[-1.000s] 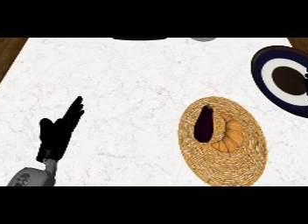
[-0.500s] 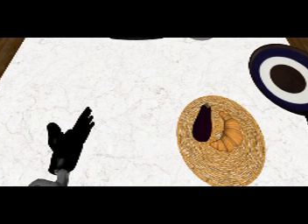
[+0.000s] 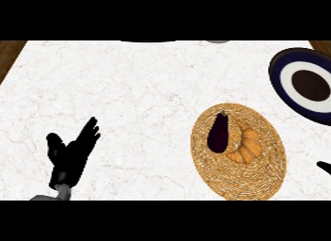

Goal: Pick the croissant from the placemat and place it in the plate

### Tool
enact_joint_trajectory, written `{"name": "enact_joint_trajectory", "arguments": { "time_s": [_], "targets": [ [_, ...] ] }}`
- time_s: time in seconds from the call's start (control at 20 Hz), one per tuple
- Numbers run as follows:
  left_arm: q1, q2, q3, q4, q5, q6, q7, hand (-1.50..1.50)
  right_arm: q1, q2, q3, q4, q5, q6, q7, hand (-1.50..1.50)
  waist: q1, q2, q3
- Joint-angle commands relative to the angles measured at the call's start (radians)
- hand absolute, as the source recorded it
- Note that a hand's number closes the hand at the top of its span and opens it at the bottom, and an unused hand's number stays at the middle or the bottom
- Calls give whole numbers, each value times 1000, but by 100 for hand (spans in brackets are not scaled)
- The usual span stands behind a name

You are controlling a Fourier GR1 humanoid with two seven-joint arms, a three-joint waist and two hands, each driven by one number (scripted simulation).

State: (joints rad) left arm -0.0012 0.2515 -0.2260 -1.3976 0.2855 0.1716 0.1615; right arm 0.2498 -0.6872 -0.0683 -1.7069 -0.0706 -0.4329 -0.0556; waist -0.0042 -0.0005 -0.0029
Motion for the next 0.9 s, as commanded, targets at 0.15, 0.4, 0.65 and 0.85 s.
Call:
{"name": "enact_joint_trajectory", "arguments": {
  "time_s": [0.15,0.4,0.65,0.85],
  "targets": [
    [-5,-19,1,14,-17,1,-19,0,-56,-176,122,-143,120,127,395,-150,15,2,0],
    [-53,-4,12,5,2,-28,60,0,-151,-134,297,-196,291,130,662,-150,21,4,1],
    [1,-6,13,-56,-38,-21,40,0,-274,-19,367,-123,410,191,759,-150,16,1,3],
    [4,-48,31,-3,-43,-17,19,0,-326,76,402,-54,506,217,828,-150,11,1,3]
  ]
}}
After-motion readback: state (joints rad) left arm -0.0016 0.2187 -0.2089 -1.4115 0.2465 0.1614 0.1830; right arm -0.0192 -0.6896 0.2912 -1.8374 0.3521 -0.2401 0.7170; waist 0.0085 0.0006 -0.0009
